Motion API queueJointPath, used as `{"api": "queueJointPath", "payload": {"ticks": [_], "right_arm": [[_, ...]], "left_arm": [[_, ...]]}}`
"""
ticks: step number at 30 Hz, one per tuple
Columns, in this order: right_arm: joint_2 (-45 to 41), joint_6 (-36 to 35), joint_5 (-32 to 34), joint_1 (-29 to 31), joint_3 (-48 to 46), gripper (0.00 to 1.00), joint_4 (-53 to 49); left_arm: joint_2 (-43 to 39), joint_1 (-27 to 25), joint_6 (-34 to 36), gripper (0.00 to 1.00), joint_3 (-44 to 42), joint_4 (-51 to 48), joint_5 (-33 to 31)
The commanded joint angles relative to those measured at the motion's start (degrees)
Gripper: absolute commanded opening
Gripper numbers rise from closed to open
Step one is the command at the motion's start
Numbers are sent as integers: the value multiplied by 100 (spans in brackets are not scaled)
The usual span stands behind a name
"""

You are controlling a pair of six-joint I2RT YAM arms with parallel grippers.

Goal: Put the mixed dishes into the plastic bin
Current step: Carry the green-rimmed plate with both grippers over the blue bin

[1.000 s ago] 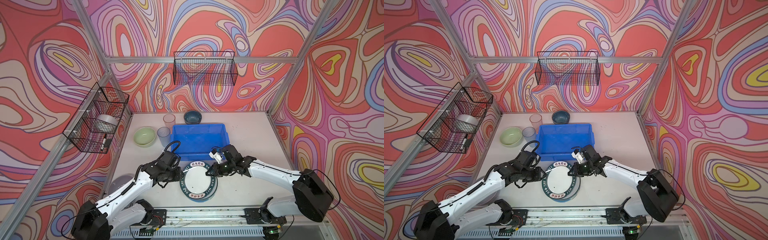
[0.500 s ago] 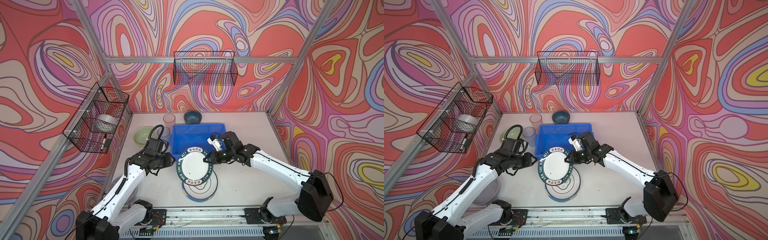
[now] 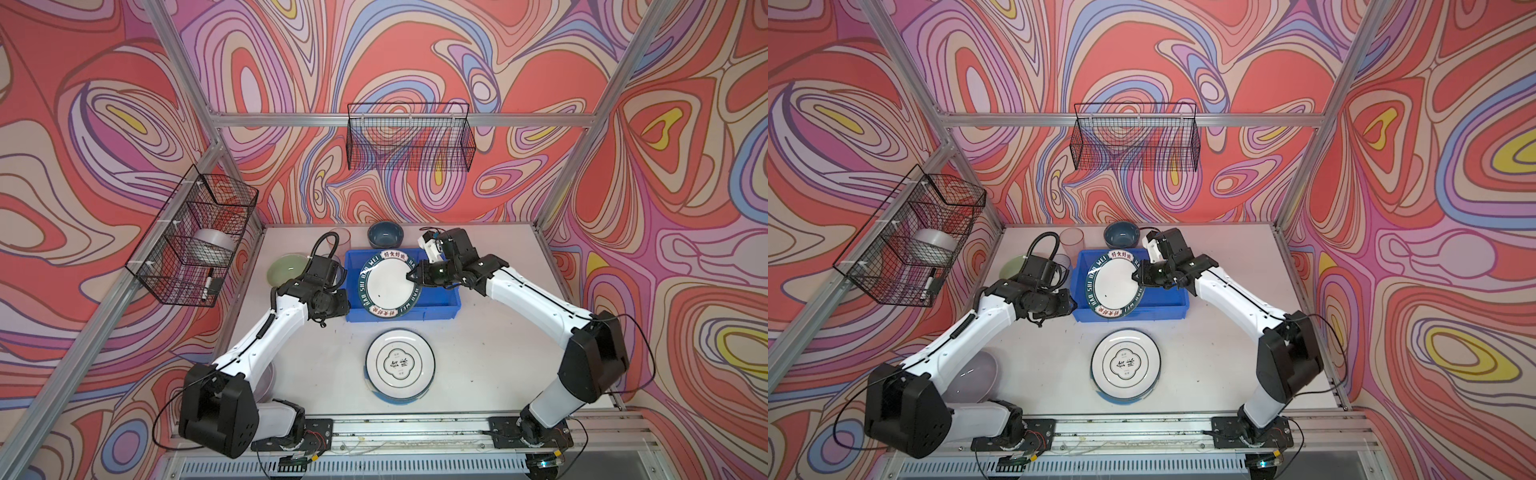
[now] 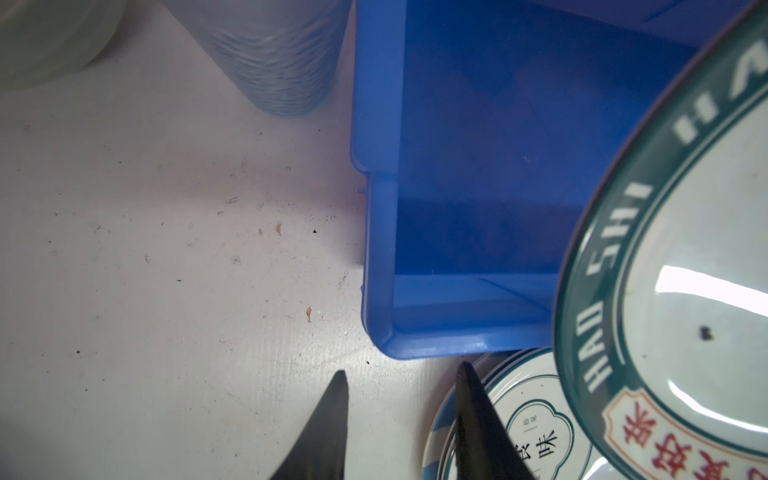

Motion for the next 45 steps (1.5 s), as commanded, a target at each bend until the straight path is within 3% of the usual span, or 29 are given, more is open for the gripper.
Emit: {"api": "queueJointPath", "payload": {"ticks": [1, 13, 20, 38, 45], "right_arm": [[329, -129, 210, 13, 392, 0, 217], [1327, -66, 504, -96, 972, 0, 473], [1764, 71, 324, -149, 1020, 0, 619], [1979, 397, -28, -149, 323, 0, 1066], [2029, 490, -85, -149, 96, 0, 1184]], "left_arm": [[201, 32, 165, 32, 174, 91, -128], [1038, 41, 257, 22, 517, 253, -291], [1200, 40, 312, 8, 557, 223, -150], [743, 17, 244, 7, -18, 393, 617], [614, 14, 48, 11, -205, 509, 958]]}}
